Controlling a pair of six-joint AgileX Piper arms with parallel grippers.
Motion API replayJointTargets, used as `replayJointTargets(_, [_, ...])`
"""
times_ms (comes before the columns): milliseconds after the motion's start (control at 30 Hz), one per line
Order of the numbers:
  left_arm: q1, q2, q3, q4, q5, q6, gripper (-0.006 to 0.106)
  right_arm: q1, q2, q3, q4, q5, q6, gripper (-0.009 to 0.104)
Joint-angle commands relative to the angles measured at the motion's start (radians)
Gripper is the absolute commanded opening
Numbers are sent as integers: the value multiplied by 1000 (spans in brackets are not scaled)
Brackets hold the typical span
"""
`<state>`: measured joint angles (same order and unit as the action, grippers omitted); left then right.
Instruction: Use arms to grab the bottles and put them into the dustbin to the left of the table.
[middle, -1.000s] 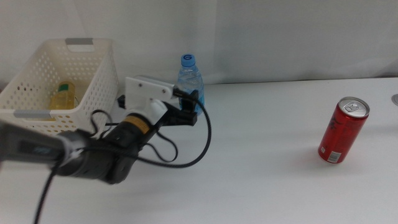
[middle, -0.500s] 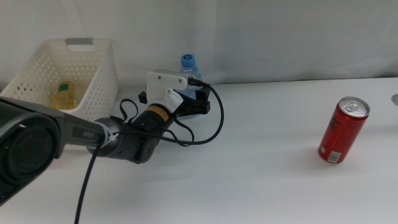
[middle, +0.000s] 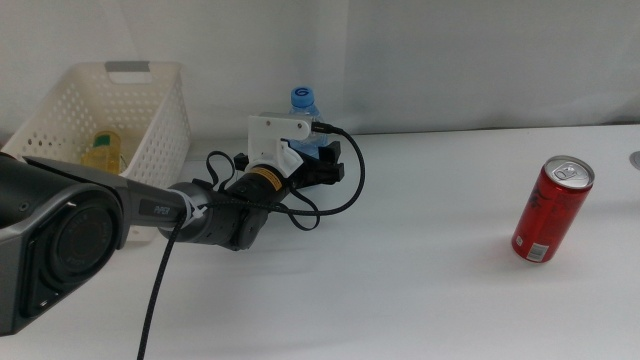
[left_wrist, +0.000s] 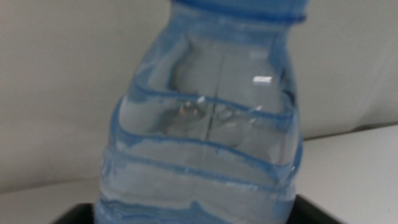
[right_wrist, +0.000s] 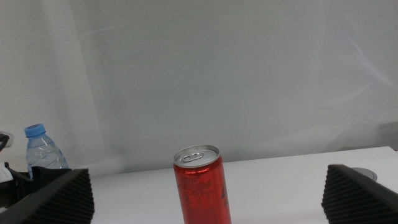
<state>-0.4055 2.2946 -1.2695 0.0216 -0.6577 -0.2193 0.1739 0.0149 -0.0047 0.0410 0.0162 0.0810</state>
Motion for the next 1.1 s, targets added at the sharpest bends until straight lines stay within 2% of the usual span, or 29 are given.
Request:
replayJointTargets(0, [-5, 0, -9, -2, 22, -1, 74, 4, -4, 37, -4, -5, -6, 103])
replayJointTargets(67, [-5, 0, -15, -2, 40, 19, 54, 4, -4, 37, -4, -5, -6, 103])
replayJointTargets(200, [-5, 0, -16, -2, 42, 21, 3, 4, -4, 37, -4, -5, -6, 103])
replayJointTargets(233, [-5, 0, -16, -2, 42, 19, -2, 4, -4, 37, -4, -5, -6, 103])
replayJointTargets(667, [-3, -264, -16, -2, 238, 110, -3, 4, -4, 37, -4, -5, -6, 103])
replayJointTargets(900, [-3, -501, -16, -2, 518, 193, -3, 4, -4, 37, -4, -5, -6, 103])
replayJointTargets(1067, [43, -652, -16, -2, 700, 213, -3, 4, -4, 37, -4, -5, -6, 103])
